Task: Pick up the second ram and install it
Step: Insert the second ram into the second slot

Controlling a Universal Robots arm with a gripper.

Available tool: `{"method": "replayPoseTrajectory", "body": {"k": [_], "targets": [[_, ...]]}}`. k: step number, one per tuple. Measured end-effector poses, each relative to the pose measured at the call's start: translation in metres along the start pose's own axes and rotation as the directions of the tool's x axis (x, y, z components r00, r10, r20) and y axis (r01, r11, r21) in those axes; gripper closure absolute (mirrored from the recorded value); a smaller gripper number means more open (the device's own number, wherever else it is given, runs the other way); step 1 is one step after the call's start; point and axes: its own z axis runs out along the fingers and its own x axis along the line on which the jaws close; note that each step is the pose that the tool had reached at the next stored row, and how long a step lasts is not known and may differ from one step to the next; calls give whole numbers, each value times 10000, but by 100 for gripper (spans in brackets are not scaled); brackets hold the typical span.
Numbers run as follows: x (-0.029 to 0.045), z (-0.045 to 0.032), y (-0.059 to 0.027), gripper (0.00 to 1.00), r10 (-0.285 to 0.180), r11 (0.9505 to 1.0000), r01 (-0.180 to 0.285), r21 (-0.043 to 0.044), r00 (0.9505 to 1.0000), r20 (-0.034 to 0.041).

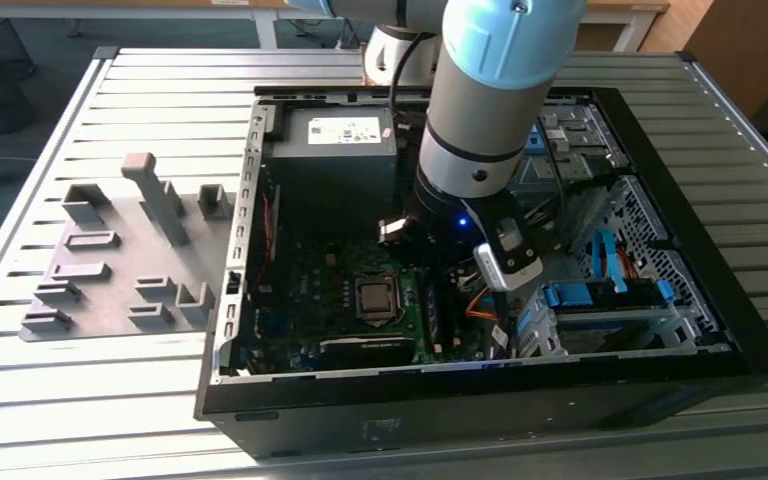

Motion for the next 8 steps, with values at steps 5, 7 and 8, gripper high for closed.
{"method": "replayPoseTrajectory", "body": {"k": [5,7,8], "targets": [[0,2,0,86,2,10000,-2,-48,10000,-3],[0,2,1,86,9,10000,-9,-71,10000,-3],[0,3,1,86,15,10000,-15,-73,10000,-3]]}}
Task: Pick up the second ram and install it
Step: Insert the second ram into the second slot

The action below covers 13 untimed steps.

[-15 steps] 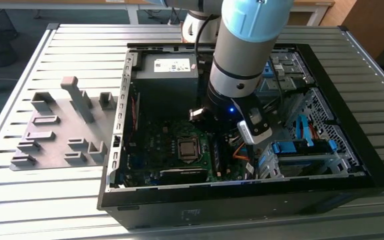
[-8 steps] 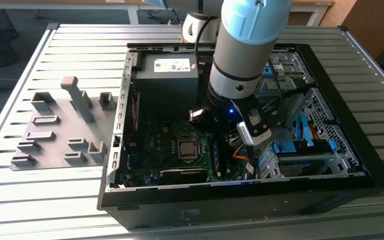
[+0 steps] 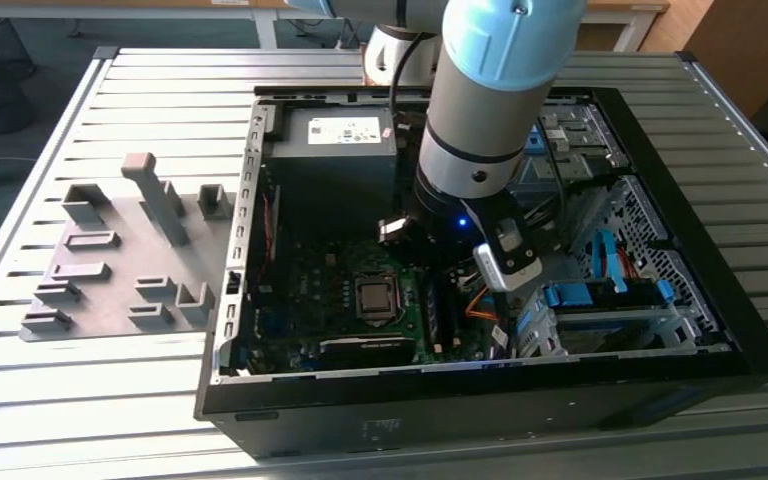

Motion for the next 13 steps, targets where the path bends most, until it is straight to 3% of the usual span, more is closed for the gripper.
{"method": "replayPoseTrajectory", "body": {"k": [13], "targets": [[-1,44,-2,86,106,9999,-106,-8,9999,1]]}}
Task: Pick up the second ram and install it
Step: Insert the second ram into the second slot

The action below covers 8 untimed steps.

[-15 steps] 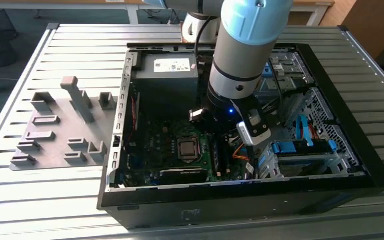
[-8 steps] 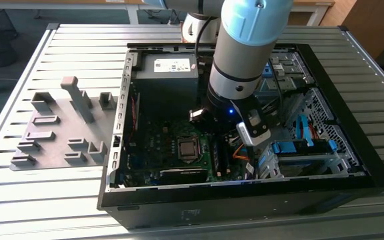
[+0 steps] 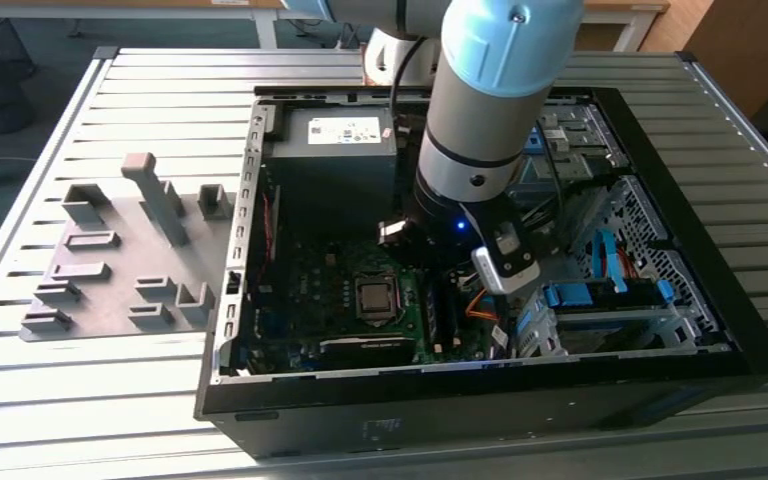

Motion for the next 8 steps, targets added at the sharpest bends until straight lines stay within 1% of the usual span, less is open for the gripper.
{"method": "replayPoseTrajectory", "body": {"k": [8], "targets": [[0,4,0,86,4,10000,-4,-11,10000,-1]]}}
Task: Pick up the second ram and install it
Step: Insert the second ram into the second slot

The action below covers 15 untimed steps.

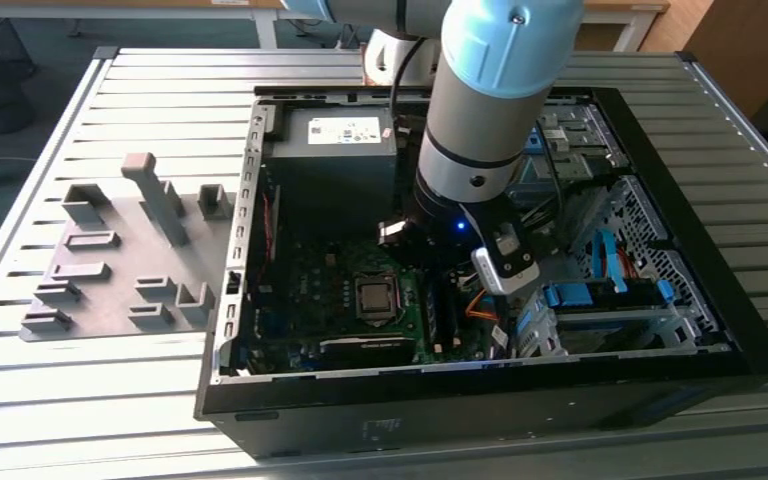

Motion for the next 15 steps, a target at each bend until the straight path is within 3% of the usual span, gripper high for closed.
{"method": "replayPoseTrajectory", "body": {"k": [11,15], "targets": [[-1,-31,1,86,-9,10000,9,-4,10000,-2],[-14,-30,2,86,-204,9998,204,5,9998,-12]]}}
